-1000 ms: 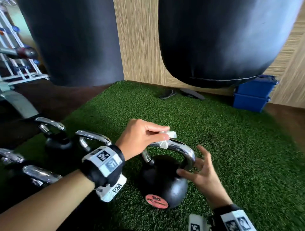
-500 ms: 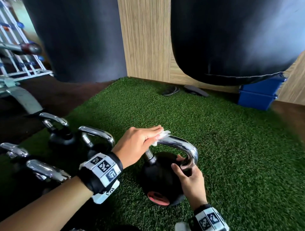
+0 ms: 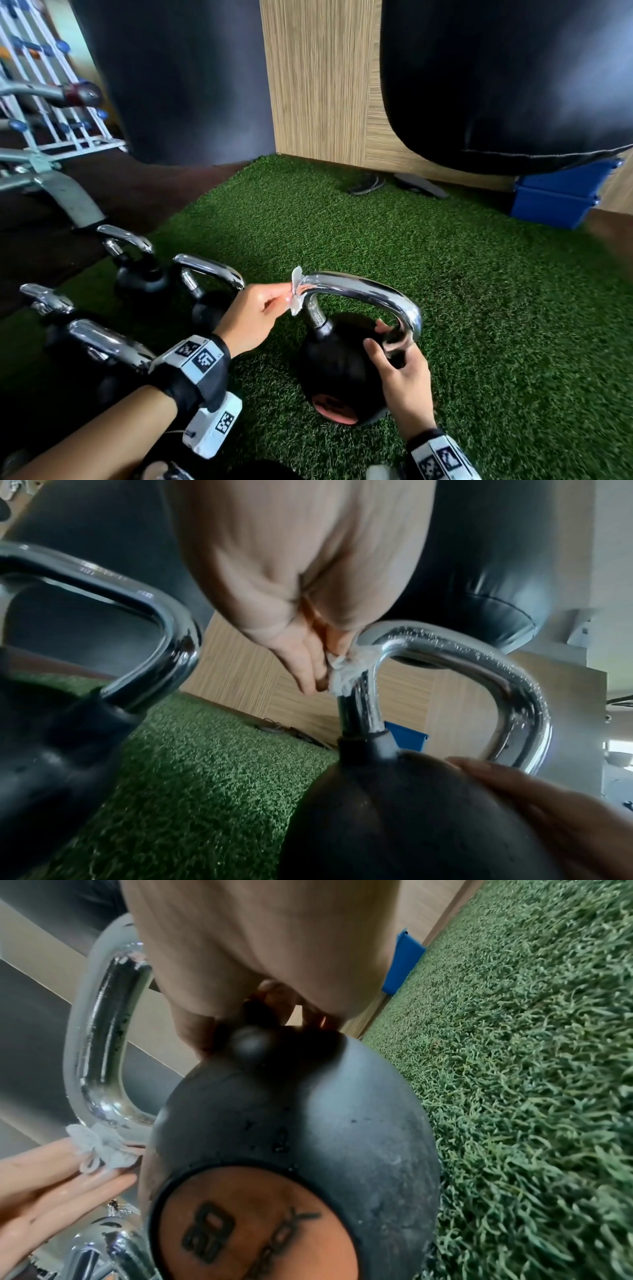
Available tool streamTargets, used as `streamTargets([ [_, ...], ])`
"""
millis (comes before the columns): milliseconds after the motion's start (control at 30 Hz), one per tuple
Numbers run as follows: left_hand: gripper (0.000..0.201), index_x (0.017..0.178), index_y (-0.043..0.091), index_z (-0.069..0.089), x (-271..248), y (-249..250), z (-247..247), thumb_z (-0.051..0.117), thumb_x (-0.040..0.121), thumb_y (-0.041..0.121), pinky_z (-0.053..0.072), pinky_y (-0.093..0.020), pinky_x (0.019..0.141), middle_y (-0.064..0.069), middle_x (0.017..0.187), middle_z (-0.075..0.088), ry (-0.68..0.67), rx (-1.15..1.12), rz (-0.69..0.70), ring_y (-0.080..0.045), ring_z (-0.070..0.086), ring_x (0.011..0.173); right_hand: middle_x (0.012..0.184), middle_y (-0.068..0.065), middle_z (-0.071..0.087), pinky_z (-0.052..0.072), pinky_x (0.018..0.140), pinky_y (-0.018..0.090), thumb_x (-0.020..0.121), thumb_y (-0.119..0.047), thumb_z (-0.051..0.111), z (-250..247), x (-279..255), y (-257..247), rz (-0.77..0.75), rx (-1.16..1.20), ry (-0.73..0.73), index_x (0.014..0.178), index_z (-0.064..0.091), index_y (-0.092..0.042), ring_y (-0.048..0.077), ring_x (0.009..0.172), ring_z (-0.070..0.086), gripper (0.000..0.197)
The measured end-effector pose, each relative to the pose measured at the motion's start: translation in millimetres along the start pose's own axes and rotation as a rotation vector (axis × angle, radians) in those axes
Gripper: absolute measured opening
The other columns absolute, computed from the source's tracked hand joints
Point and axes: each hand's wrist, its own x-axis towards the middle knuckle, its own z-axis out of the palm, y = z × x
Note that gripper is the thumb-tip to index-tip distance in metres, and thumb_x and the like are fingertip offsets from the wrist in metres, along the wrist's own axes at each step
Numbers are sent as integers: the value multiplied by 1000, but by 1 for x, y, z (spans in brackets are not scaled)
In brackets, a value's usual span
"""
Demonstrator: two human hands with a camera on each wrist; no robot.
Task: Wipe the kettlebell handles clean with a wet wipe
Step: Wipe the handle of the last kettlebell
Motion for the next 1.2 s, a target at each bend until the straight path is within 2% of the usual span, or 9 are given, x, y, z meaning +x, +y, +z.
streamTargets([
  [167,25,99,20,73,-5,-15,13,57,94,39,56,-42,84,-2,81,68,15,-131,-32,-9,57,80,104,-19,73,53,98,39,81,-38,79,0,0,2,-8,9,-19,110,71,-37,-6,101,65,30],
  [267,38,93,16,72,-10,-19,23,62,81,50,54,-50,95,-9,87,67,-35,-297,-134,-17,57,90,107,-16,74,52,100,40,82,-35,79,0,-1,0,-16,26,-26,113,71,-38,-1,105,65,32],
  [400,23,94,40,79,-16,-24,37,68,77,51,47,-55,103,-5,96,69,-111,-425,-181,-21,63,98,103,-16,74,53,98,39,79,-42,80,-4,1,-2,-32,-47,-29,110,72,-39,-3,101,66,32],
  [500,54,104,17,79,-13,-31,33,74,78,63,57,-40,98,-2,106,75,-152,-467,-225,-18,70,111,97,-15,75,56,92,40,75,-48,81,-10,4,-9,-15,-126,-55,105,74,-36,-1,94,68,33],
  [600,70,92,8,77,-8,-29,31,65,77,76,56,-38,79,0,80,74,-73,-191,-150,-14,66,78,94,-19,76,58,84,32,71,-45,85,-21,6,-18,-16,-132,-137,99,75,-38,-6,89,69,30],
  [833,31,80,17,80,10,-12,40,76,86,48,65,-40,76,4,72,77,-9,-226,-199,-15,78,81,96,-21,68,39,70,3,67,-41,86,-46,-5,-29,-69,-418,-277,96,67,-31,-6,92,64,36],
  [967,28,78,12,77,46,2,48,76,90,37,65,-41,71,7,68,74,-60,-41,-190,-14,77,71,118,-33,59,48,98,28,77,-39,73,-45,-29,-30,-443,-547,-292,98,62,-43,-7,126,48,24],
  [1033,26,81,13,76,63,14,55,71,94,35,63,-31,61,7,71,76,-132,67,-123,-8,75,65,140,-16,57,41,111,44,78,-16,69,-37,-32,-27,-553,-607,-340,119,68,-32,4,143,36,44],
  [1200,44,59,17,55,84,37,70,51,103,9,44,-20,48,16,50,42,-172,276,-45,1,39,46,148,-16,49,30,118,29,72,-9,47,-6,-13,-25,-500,-403,-312,112,76,-25,7,142,37,52],
])
